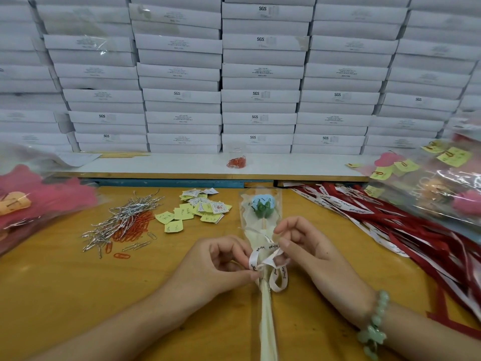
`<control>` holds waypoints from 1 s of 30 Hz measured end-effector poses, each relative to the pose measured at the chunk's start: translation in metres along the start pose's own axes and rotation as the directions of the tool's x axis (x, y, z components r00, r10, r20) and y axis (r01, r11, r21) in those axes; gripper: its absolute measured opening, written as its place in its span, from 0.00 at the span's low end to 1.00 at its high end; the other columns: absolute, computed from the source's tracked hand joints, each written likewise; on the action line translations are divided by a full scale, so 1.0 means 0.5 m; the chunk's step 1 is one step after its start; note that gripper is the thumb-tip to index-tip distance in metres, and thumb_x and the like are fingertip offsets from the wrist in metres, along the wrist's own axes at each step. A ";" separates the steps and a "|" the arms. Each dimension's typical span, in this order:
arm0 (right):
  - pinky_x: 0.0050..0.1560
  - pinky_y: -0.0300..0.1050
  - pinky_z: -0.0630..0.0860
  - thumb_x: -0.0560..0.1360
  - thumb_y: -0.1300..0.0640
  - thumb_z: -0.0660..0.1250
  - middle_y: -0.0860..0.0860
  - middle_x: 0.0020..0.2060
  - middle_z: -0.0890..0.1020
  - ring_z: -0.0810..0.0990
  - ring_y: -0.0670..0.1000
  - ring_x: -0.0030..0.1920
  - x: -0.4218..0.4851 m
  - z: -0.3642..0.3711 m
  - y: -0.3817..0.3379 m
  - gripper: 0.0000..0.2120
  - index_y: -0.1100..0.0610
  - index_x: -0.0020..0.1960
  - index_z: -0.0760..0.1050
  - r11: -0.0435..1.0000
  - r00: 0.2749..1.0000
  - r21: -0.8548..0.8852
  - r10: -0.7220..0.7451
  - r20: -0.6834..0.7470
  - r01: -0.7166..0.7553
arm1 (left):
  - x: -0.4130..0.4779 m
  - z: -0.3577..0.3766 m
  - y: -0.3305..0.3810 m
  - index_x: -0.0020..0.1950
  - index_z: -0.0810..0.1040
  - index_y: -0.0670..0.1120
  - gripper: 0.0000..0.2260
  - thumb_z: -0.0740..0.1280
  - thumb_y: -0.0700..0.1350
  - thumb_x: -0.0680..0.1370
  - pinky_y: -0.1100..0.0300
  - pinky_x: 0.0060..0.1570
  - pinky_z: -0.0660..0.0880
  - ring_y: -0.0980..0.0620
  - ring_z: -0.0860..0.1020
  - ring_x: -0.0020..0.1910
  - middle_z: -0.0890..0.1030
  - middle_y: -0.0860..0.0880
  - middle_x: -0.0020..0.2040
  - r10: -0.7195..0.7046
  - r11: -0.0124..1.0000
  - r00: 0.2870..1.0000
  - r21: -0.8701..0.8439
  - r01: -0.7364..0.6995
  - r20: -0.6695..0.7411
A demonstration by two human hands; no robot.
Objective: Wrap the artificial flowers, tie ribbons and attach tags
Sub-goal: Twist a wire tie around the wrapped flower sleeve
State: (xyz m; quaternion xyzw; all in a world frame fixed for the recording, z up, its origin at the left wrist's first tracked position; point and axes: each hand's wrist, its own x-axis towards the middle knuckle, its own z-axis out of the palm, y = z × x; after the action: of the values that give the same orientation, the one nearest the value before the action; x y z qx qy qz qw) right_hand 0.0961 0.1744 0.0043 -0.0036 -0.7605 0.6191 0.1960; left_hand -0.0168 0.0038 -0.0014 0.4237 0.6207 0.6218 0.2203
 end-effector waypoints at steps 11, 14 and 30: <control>0.27 0.35 0.63 0.76 0.42 0.57 0.43 0.26 0.70 0.72 0.46 0.29 0.001 -0.045 -0.010 0.12 0.45 0.36 0.68 0.431 0.958 -0.881 -0.276 0.076 0.194 | -0.002 -0.007 -0.001 0.35 0.82 0.50 0.06 0.78 0.46 0.63 0.58 0.49 0.78 0.50 0.81 0.48 0.84 0.49 0.46 -0.012 1.000 0.999 -0.002 0.013 0.030; 0.28 0.36 0.64 0.75 0.46 0.62 0.43 0.29 0.72 0.73 0.46 0.33 0.006 -0.045 -0.002 0.08 0.44 0.38 0.67 0.399 0.968 -0.906 -0.249 0.041 0.142 | -0.003 -0.012 0.003 0.41 0.81 0.50 0.07 0.75 0.42 0.67 0.54 0.54 0.78 0.46 0.82 0.53 0.85 0.44 0.48 -0.020 0.995 0.995 -0.100 0.029 0.095; 0.33 0.33 0.66 0.73 0.53 0.65 0.44 0.24 0.72 0.75 0.47 0.32 0.012 -0.046 0.012 0.11 0.40 0.47 0.65 0.366 0.984 -0.920 -0.152 0.089 0.140 | -0.004 -0.076 0.033 0.53 0.74 0.64 0.26 0.69 0.30 0.73 0.68 0.36 0.75 0.55 0.74 0.32 0.76 0.53 0.50 0.255 0.923 0.785 0.383 -0.024 -0.565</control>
State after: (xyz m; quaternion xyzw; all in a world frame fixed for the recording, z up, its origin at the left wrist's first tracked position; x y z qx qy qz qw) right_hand 0.0962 0.1989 0.0042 -0.0482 -0.9720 0.0716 0.2188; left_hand -0.0421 -0.0224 0.0190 0.2808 0.7263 0.6164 -0.1172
